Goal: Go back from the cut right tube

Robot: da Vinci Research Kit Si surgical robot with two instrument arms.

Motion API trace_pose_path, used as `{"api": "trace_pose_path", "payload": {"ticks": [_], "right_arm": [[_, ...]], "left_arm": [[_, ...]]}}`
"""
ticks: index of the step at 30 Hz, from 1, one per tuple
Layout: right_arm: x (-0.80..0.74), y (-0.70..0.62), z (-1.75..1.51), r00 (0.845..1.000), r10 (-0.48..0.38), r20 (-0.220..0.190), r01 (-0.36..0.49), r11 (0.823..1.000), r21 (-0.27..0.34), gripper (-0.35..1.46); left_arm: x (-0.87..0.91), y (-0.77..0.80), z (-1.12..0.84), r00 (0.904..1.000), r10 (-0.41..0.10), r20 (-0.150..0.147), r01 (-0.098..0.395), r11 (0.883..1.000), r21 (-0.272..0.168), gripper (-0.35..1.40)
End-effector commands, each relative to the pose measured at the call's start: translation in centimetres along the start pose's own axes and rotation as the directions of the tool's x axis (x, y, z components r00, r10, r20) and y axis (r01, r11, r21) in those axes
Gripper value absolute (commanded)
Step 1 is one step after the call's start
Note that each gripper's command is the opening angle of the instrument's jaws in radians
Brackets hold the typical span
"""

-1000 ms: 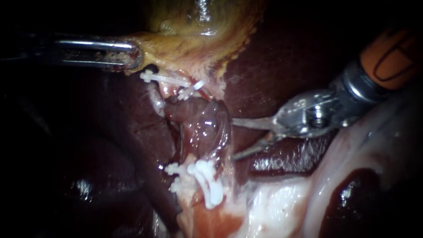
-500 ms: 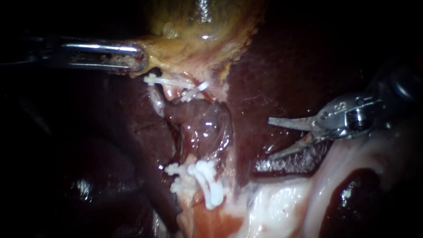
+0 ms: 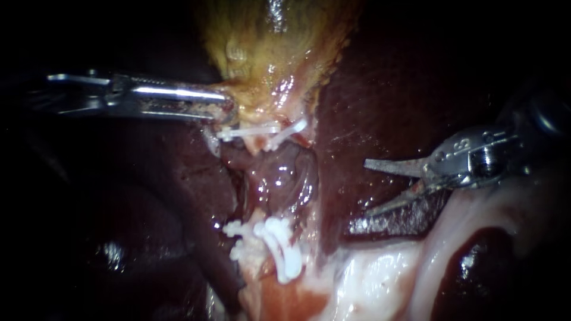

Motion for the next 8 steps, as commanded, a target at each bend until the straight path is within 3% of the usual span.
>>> {"api": "trace_pose_path", "payload": {"ticks": [1,8], "right_arm": [[0.00,0.00,0.00,1.000,0.000,0.000,0.000,1.000,0.000,1.43],[0.00,0.04,0.02,1.000,0.003,0.001,-0.003,1.000,0.001,1.43]], "left_arm": [[0.01,0.00,0.00,1.0000,0.000,-0.001,0.000,1.000,0.001,-0.35],[0.02,0.02,-0.03,1.0000,-0.007,0.002,0.007,1.000,-0.006,-0.35]]}}
